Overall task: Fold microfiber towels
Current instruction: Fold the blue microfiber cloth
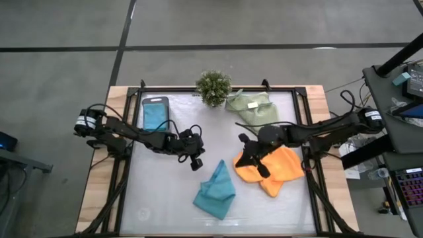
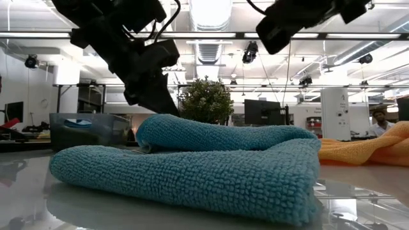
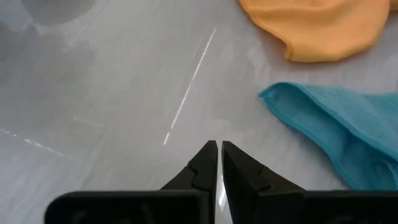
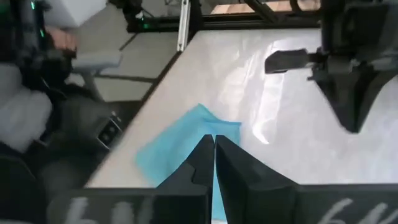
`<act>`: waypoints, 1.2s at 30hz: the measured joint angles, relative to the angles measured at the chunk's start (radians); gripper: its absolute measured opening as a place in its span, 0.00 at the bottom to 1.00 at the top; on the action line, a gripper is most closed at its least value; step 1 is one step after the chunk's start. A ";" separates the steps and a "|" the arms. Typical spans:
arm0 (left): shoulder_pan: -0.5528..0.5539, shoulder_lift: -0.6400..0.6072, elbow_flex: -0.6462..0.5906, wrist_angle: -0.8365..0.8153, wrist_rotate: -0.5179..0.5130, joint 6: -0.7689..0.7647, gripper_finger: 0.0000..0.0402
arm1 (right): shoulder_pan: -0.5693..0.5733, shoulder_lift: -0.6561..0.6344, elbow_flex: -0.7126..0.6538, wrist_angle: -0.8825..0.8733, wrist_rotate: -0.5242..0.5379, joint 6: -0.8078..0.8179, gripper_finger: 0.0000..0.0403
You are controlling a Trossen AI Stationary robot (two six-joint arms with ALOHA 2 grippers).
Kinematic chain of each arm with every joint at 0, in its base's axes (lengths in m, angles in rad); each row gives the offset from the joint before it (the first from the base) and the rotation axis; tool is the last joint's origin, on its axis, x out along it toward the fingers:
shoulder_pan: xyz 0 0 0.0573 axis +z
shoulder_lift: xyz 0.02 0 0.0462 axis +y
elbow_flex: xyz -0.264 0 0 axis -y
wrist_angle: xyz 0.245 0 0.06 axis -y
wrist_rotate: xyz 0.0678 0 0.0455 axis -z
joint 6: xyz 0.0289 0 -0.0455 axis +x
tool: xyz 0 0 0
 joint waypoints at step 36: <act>-0.051 -0.002 -0.008 0.018 -0.003 -0.053 0.02 | 0.134 0.737 0.469 -0.288 0.176 -0.219 0.21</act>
